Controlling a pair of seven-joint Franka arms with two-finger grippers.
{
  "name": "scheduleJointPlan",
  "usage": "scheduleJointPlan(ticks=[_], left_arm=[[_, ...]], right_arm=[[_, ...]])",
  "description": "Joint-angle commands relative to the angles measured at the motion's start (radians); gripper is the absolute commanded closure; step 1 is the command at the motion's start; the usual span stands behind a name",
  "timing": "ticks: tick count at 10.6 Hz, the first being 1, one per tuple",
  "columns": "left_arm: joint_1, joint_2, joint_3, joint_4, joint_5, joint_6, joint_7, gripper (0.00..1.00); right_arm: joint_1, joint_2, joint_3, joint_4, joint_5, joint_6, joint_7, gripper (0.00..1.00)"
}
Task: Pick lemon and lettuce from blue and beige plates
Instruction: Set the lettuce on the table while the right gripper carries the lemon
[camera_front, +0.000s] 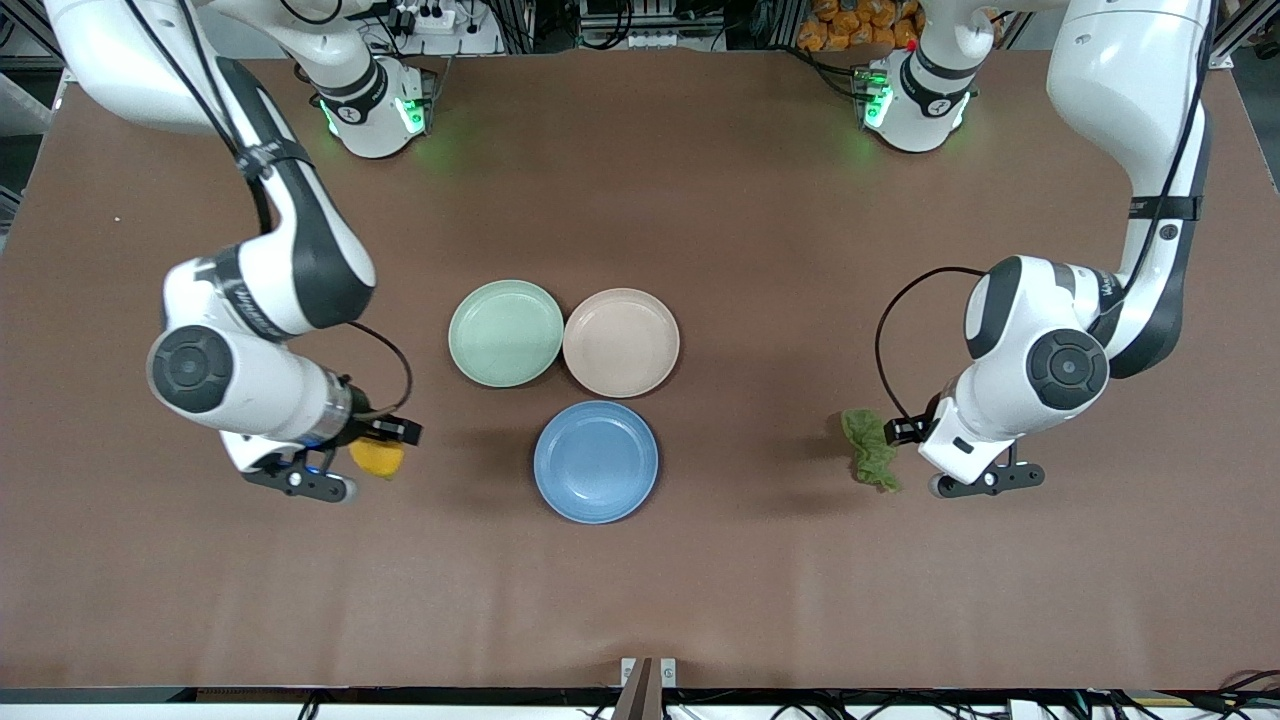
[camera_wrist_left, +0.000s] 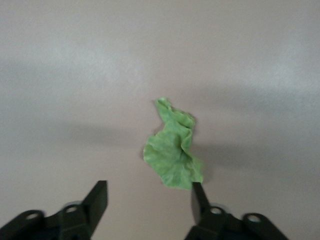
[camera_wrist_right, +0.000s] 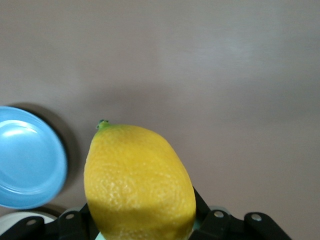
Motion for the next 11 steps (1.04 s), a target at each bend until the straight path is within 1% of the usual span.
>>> scheduleJointPlan(ticks=[1, 2, 3, 4, 6, 8, 9, 11], left_arm=[[0.04, -0.132, -0.003, -0.134, -0.021, -0.014, -0.009, 0.0], [0.048, -0.182, -0.003, -0.179, -0.021, -0.014, -0.009, 0.0], [0.062, -0.228, -0.005, -0.216, -0.021, -0.013, -0.01, 0.0], [0.075, -0.271, -0.006, -0.25, -0.022, -0.013, -0.01, 0.0], [0.094, -0.37, -0.005, -0.314, -0.065, -0.013, -0.007, 0.0], [0.118, -0.459, -0.005, -0.365, -0.104, -0.014, 0.005, 0.0], [0.125, -0.494, -0.005, -0.379, -0.107, -0.014, 0.011, 0.0], [0.123, -0.508, -0.005, -0.342, -0.099, -0.013, 0.019, 0.0]], right_arm=[[0.0, -0.091, -0.054, -0.061, 0.021, -0.063, -0.106, 0.7], [0.0, -0.112, -0.081, -0.082, 0.02, -0.08, -0.159, 0.7], [-0.002, -0.144, -0.108, -0.127, 0.02, -0.079, -0.205, 0.7], [-0.003, -0.169, -0.123, -0.162, 0.02, -0.079, -0.24, 0.7], [-0.003, -0.203, -0.172, -0.214, 0.02, -0.07, -0.315, 0.7], [-0.003, -0.214, -0.212, -0.247, 0.02, -0.039, -0.34, 0.7], [-0.003, -0.22, -0.232, -0.286, 0.02, 0.007, -0.351, 0.7], [-0.005, -0.229, -0.287, -0.369, 0.02, 0.126, -0.436, 0.7]])
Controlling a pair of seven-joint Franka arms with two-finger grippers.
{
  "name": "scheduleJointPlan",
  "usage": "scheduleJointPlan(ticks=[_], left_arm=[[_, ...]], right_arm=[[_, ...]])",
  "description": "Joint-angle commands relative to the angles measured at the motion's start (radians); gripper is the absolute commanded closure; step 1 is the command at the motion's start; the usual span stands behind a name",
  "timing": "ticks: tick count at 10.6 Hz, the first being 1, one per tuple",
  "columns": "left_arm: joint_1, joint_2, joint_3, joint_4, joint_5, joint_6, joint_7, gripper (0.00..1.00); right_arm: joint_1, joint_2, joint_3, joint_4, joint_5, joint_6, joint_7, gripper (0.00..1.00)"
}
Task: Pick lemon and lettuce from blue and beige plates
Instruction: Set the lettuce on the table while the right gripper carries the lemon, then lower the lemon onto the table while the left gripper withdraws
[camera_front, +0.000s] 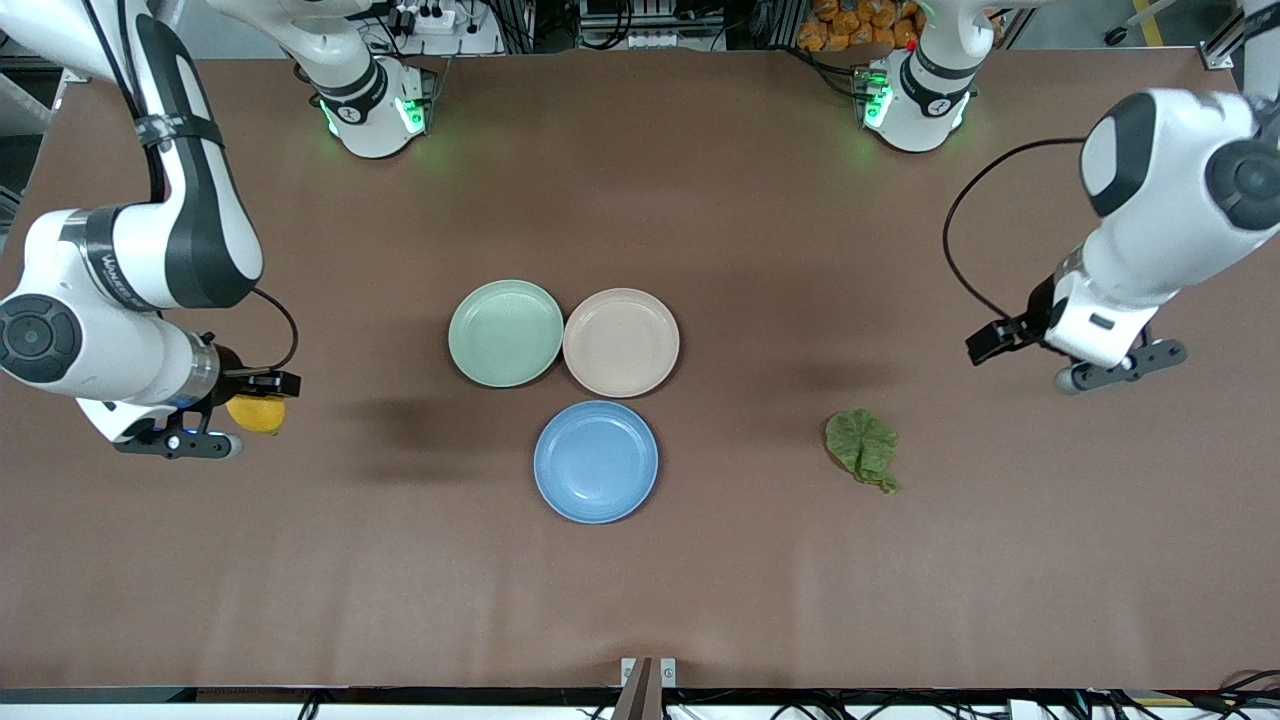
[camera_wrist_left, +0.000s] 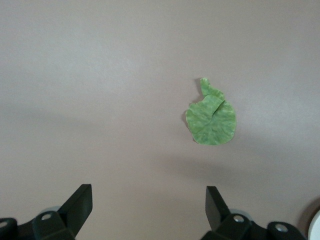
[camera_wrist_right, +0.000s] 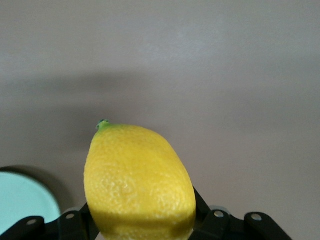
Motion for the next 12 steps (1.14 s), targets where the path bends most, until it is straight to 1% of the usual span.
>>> scheduleJointPlan(ticks=[1, 2, 3, 4, 6, 8, 9, 12], left_arm=[[0.009, -0.033, -0.006, 0.035, -0.016, 0.002, 0.039, 0.0], [0.008, -0.036, -0.006, 0.066, -0.015, 0.002, 0.044, 0.0], [0.006, -0.056, -0.008, 0.071, -0.015, -0.004, 0.044, 0.0], [0.003, -0.072, -0.008, 0.086, -0.01, -0.039, 0.053, 0.0], [-0.004, -0.075, -0.008, 0.199, -0.013, -0.214, 0.111, 0.0], [-0.003, -0.076, -0.008, 0.264, -0.019, -0.318, 0.144, 0.0], [-0.003, -0.076, -0.008, 0.286, -0.019, -0.348, 0.171, 0.0], [-0.009, -0.073, -0.008, 0.365, -0.01, -0.446, 0.216, 0.0]], right_arm=[[-0.009, -0.047, -0.041, -0.136, 0.018, 0.134, -0.089, 0.7], [-0.013, -0.043, -0.05, -0.174, 0.02, 0.2, -0.092, 0.7], [-0.015, -0.037, -0.058, -0.214, 0.02, 0.278, -0.091, 0.7], [-0.018, -0.03, -0.058, -0.262, 0.02, 0.362, -0.091, 0.7], [-0.018, -0.01, -0.06, -0.363, 0.02, 0.531, -0.091, 0.7], [-0.013, 0.042, -0.058, -0.379, 0.02, 0.601, -0.089, 0.7], [-0.015, 0.07, -0.058, -0.379, 0.02, 0.624, -0.089, 0.69], [-0.01, 0.177, -0.058, -0.38, 0.02, 0.771, -0.08, 0.67]])
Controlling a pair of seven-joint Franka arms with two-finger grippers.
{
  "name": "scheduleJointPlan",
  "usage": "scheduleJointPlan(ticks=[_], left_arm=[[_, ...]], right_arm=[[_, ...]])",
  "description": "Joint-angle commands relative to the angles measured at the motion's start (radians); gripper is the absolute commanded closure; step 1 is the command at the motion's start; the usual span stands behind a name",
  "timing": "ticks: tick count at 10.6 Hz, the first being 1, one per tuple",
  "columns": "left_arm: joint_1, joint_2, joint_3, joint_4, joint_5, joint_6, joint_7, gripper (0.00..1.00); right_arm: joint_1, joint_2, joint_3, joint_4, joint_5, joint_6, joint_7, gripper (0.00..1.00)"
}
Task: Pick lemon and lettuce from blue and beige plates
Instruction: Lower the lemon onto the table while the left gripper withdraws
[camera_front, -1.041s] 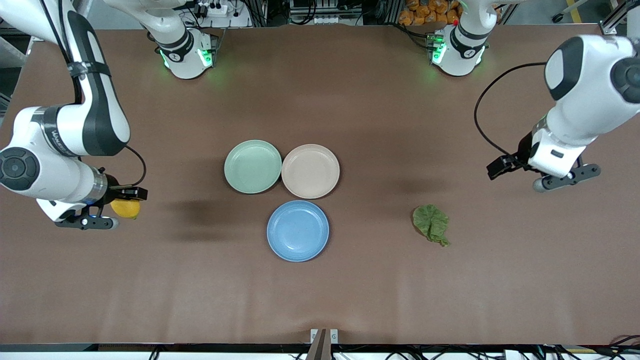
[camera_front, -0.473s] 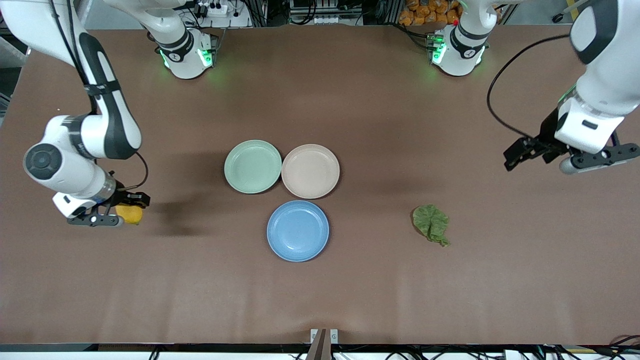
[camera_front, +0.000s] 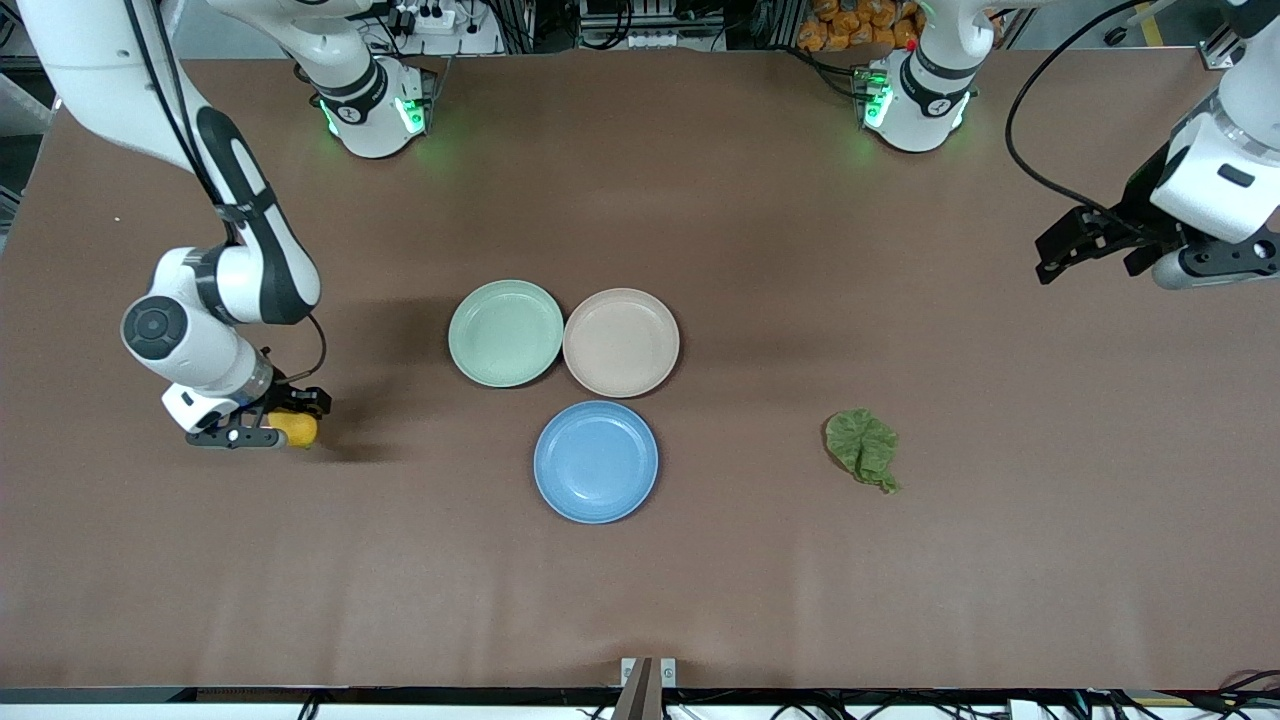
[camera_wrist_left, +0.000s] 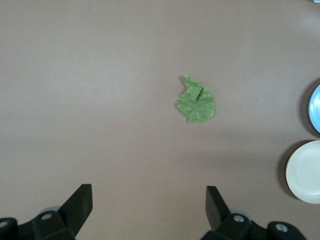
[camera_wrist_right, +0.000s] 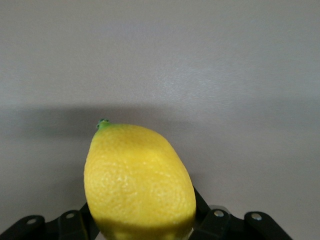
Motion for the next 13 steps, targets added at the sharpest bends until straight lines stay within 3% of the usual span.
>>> scheduleJointPlan(ticks=[1, 2, 3, 4, 6, 13], left_arm=[[0.003, 0.02, -0.001, 0.071, -0.01, -0.079, 0.046, 0.0], [0.005, 0.016, -0.002, 0.072, -0.012, -0.082, 0.051, 0.0], [0.006, 0.012, -0.001, 0.074, -0.01, -0.082, 0.052, 0.0], [0.005, 0.012, -0.001, 0.072, -0.01, -0.082, 0.052, 0.0], [0.005, 0.012, -0.013, 0.074, -0.01, -0.082, 0.054, 0.0], [0.011, 0.008, -0.024, 0.074, -0.009, -0.082, 0.114, 0.0]], right_arm=[[-0.002, 0.051, 0.003, 0.004, 0.018, 0.068, -0.008, 0.66], [-0.002, 0.051, 0.003, 0.004, 0.018, 0.067, -0.007, 0.58], [-0.006, 0.051, 0.003, 0.007, 0.018, 0.064, -0.01, 0.33], [-0.011, 0.047, 0.003, 0.01, 0.017, 0.061, -0.021, 0.0], [-0.012, 0.018, 0.002, 0.024, 0.015, 0.022, -0.051, 0.0], [-0.011, -0.113, 0.002, 0.184, 0.024, -0.428, -0.044, 0.0]])
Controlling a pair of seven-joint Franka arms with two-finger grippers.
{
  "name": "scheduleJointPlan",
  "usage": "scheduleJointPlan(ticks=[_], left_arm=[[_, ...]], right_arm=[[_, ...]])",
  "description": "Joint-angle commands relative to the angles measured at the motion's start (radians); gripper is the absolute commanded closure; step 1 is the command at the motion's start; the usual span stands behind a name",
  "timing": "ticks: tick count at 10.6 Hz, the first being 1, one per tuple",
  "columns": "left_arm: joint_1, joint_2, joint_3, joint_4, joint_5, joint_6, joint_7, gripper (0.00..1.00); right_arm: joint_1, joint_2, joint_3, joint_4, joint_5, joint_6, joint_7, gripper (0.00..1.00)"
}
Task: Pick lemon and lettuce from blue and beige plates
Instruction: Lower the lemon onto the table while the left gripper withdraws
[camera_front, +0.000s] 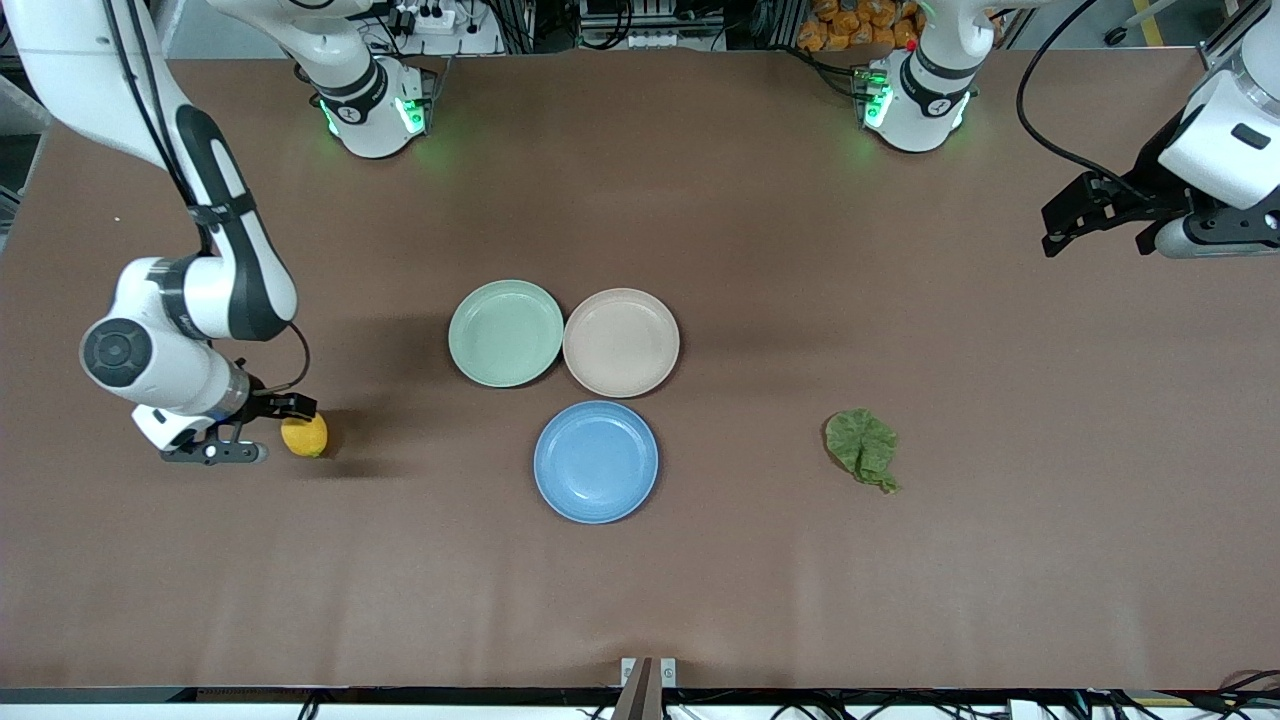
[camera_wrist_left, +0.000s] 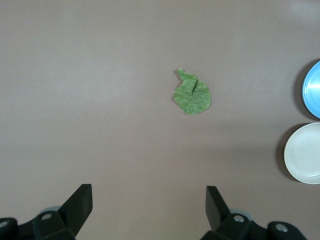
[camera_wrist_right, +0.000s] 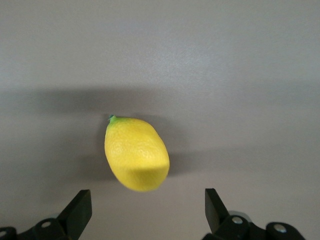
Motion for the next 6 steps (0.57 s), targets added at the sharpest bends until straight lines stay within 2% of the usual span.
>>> scheduleJointPlan(ticks=[1, 4, 6], left_arm=[[0.007, 0.006, -0.007, 0.025, -0.009, -0.026, 0.055, 0.0], [0.006, 0.006, -0.015, 0.025, -0.009, -0.027, 0.06, 0.0], [0.006, 0.006, -0.013, 0.025, -0.007, -0.026, 0.061, 0.0]], right_arm=[[-0.006, -0.074, 0.007, 0.012, 0.021, -0.112, -0.02, 0.0], [-0.005, -0.166, 0.008, 0.056, 0.02, -0.28, -0.027, 0.0], [-0.005, -0.202, 0.01, 0.16, 0.018, -0.449, -0.03, 0.0]])
